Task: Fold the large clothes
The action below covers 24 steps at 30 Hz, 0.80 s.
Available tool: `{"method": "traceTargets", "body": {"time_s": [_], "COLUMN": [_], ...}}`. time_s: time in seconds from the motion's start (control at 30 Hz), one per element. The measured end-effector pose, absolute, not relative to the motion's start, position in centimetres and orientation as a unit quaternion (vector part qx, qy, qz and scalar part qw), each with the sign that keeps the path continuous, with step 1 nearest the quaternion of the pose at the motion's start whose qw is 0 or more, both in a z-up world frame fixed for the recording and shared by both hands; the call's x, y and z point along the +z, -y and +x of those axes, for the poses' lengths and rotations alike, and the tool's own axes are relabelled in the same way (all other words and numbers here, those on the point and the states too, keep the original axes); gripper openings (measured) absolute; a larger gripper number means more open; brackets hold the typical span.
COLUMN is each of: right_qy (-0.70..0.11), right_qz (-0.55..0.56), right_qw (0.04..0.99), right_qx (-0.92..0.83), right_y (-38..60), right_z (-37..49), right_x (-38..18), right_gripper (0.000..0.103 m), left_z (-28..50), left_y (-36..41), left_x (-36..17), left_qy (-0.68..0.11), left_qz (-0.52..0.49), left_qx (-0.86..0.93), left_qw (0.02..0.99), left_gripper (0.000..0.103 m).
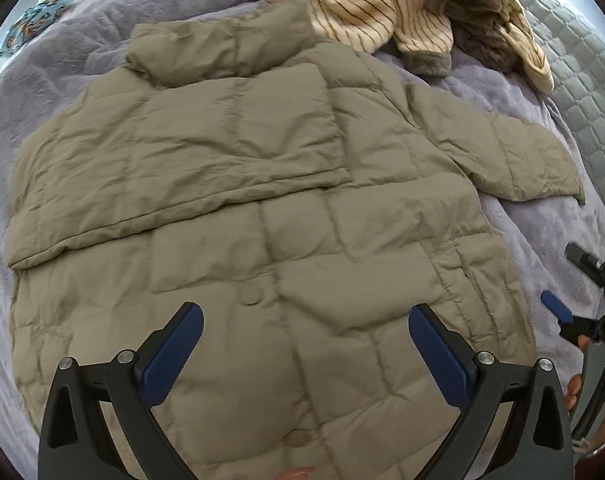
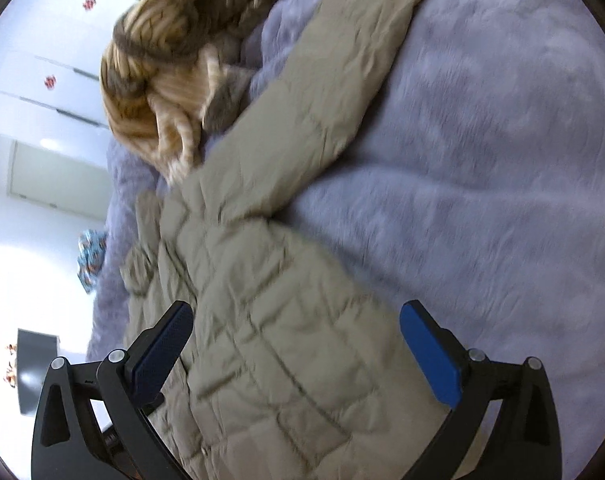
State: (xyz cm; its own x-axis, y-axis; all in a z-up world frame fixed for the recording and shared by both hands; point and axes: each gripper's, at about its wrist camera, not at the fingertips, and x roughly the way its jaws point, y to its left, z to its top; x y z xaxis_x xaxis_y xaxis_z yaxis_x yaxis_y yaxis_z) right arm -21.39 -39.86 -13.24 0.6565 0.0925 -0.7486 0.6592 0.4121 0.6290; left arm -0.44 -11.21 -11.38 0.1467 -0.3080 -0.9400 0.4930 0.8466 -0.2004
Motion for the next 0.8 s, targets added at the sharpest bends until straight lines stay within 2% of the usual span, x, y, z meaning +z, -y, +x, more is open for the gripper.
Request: {"method": "traceTargets", "body": {"time_s": [0.13, 0.27, 0.8], "right_qy": [-0.379, -0.373, -0.276], "right_qz": [0.492, 0.522, 0.630], "right_qw": [0.754, 0.737, 0.705], "right_qx": [-0.214, -0.214, -0.174], "right_y": [42.6, 46.2, 57.0], "right_z": [-21.0, -20.4, -15.3], "right_x": [-13.0, -13.7, -16.4], "right_gripper": [0.103, 0.103, 0.102], "left_z": [-0.6, -0.4, 1.2], "left_y": [12.9, 14.0, 15.4], "left_x": [-12.0, -12.3, -13.5], "left_qy": [-0.609, -0.610, -0.627], "left_qz": [0.082, 0.081, 0.057], "left_qx": [-0.266, -0.244, -0.216], "left_qw": [0.742, 0.750, 0.746], "left_gripper": [0.103, 0.103, 0.103]}}
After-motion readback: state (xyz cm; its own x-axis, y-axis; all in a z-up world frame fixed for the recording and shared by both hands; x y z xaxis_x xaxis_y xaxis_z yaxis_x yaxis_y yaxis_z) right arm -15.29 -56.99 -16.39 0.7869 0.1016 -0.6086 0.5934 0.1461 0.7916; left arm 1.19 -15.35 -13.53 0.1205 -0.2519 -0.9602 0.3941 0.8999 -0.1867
